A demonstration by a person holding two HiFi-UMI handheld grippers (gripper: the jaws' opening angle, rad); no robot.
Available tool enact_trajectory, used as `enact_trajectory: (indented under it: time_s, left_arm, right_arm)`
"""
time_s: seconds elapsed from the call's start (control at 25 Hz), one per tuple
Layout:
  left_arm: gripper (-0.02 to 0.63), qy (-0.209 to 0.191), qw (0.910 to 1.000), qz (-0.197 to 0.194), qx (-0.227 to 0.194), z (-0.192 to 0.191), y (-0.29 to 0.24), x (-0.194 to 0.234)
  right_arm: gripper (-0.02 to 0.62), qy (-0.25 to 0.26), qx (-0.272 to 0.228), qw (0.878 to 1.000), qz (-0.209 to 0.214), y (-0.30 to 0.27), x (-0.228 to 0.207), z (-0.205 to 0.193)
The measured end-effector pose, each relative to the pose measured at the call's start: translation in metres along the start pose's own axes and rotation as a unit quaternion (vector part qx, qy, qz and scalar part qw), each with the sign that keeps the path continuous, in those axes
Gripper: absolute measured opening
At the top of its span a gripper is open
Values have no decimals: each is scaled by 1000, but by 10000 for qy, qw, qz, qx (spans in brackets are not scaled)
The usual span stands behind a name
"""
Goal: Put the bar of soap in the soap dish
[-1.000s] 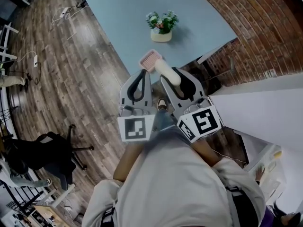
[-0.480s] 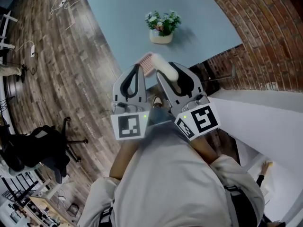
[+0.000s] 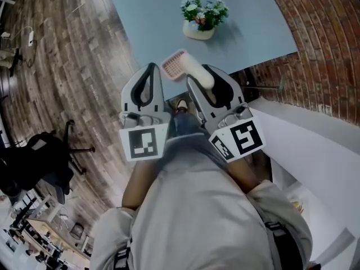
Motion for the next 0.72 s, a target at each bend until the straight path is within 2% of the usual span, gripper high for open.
enact_trajectory:
  time_s: [0.16,0.72]
  left_arm:
    - [3,-55,9999,-72,98,-8,-9,9]
    - [3,184,9986,-277,402,-42,-35,24]
  right_arm:
    - [160,-82,205,9997,66,-17,-3,-15]
    - [160,-139,762,9969,123,-58,-8,-57]
Point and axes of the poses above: the fingertips, and each gripper's own axes: y backward along the fingers, x to its left, z out of its top, the point moved 4 cm from there along y, backward along the fingers, and after that the axes turned 7 degrees about x, right-handed, at the moved point
